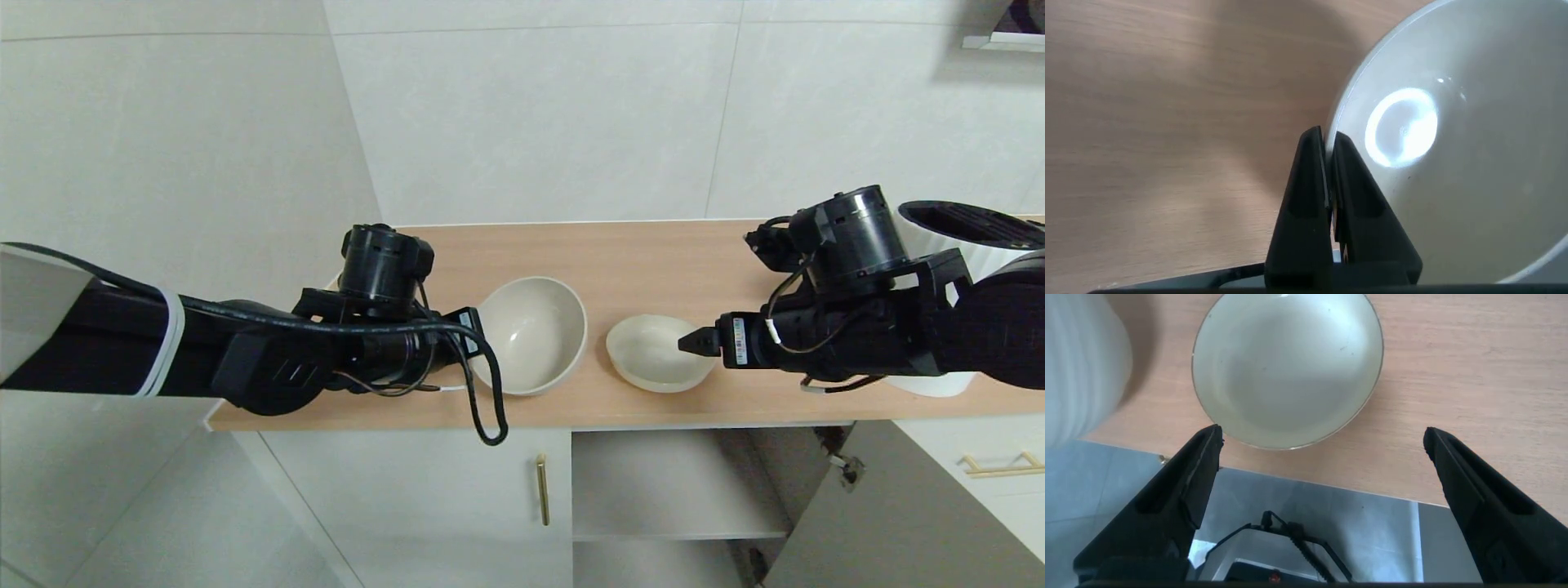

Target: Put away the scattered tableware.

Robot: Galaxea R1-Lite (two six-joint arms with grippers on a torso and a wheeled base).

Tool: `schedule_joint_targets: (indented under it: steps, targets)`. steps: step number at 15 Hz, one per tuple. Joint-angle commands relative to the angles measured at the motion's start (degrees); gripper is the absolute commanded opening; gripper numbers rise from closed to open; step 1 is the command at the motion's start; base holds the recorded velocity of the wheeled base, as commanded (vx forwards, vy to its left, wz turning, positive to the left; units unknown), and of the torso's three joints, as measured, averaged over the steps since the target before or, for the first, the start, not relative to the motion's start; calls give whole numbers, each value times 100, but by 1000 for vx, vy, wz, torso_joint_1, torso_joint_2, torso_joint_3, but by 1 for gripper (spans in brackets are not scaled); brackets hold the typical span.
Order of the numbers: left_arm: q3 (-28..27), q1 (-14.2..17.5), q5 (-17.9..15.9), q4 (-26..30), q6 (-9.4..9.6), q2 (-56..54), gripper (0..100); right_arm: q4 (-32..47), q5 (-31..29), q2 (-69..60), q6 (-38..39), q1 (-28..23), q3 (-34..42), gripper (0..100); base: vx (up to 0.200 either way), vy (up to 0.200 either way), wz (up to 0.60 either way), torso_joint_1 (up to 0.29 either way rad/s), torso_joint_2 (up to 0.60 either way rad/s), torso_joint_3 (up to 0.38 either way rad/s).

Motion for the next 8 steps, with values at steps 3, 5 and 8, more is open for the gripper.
schedule_joint_targets:
  steps: [3,5,8]
  targets:
    - [5,-7,4,-4,-2,-50,0,4,-1,-10,1,1,-1,100,0,0,0,0,0,0]
    - [14,2,-5,5,-2,-103,0,4,-36,34,10,1,-18,100,0,0,0,0,0,0]
    - [14,-7,-5,5,-2,-147,0,-66,-695,377,124,-8,-159,100,0,0,0,0,0,0]
